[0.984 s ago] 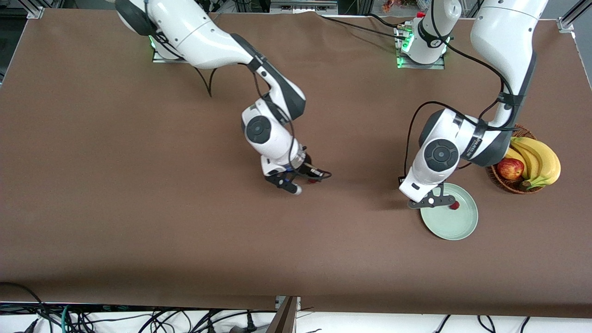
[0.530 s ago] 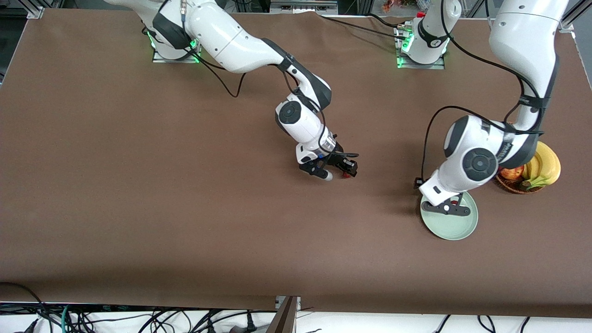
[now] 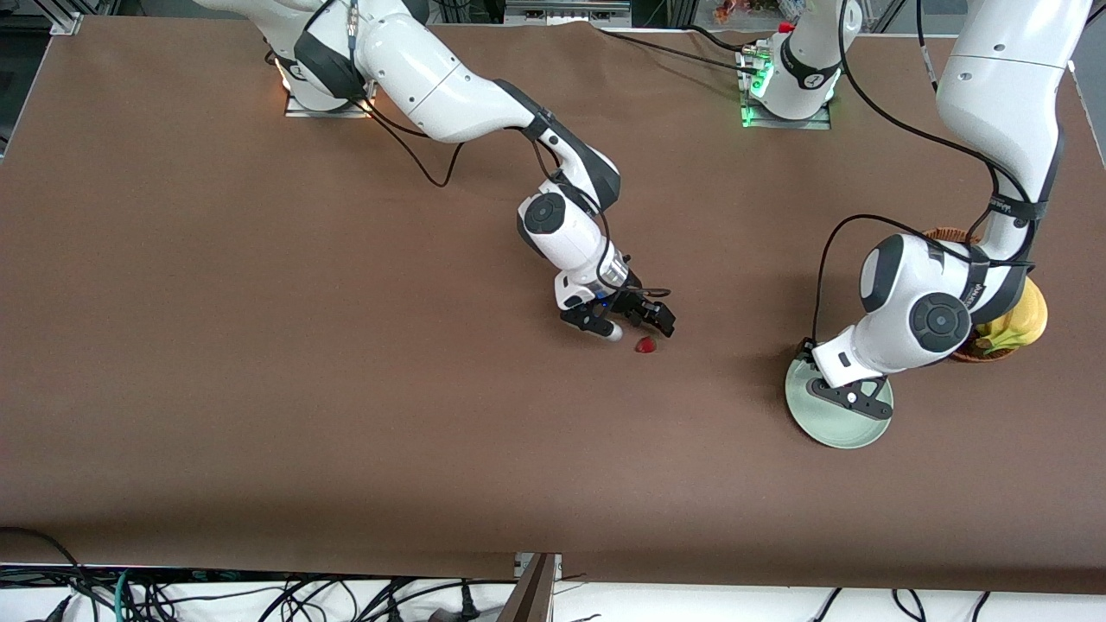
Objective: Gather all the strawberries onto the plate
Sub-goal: 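Release the third strawberry mid-table with the right gripper and withdraw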
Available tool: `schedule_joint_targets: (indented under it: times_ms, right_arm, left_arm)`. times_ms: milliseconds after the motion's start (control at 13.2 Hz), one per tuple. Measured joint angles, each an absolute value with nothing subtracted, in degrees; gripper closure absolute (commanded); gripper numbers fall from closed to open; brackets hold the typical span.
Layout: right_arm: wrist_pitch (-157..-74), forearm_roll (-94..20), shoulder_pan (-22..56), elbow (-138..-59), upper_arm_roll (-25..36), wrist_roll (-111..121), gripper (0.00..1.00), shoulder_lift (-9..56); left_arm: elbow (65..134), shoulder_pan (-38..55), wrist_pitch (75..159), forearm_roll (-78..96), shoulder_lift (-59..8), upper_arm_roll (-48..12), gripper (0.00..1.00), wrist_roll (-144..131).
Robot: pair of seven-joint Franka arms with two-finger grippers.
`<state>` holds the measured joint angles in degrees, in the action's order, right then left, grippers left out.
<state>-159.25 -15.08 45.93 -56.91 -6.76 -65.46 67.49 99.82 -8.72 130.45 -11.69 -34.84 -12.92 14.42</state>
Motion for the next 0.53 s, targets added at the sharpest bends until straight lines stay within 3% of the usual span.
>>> schedule_joint_targets:
  times_ms: [76, 151, 530]
  right_arm:
    - [-156.19, -15.03, 45.33, -56.19, -6.44, -65.45, 0.0, 66.57]
    - [-151.62, -14.86, 44.31, -55.63, -6.09, -65.28, 0.0, 65.08]
    - [-124.7, -14.36, 33.91, -55.05, -5.51, -49.62, 0.0, 53.39]
  left_arm:
    - [99.8, -9.62, 131.99, -11.15, -35.04, -12.9, 0.31, 17.14]
    - [99.8, -10.24, 132.89, -10.97, -35.28, -12.91, 0.0, 18.75]
    - [99.08, -10.39, 133.43, -10.84, -35.67, -13.69, 0.0, 19.48]
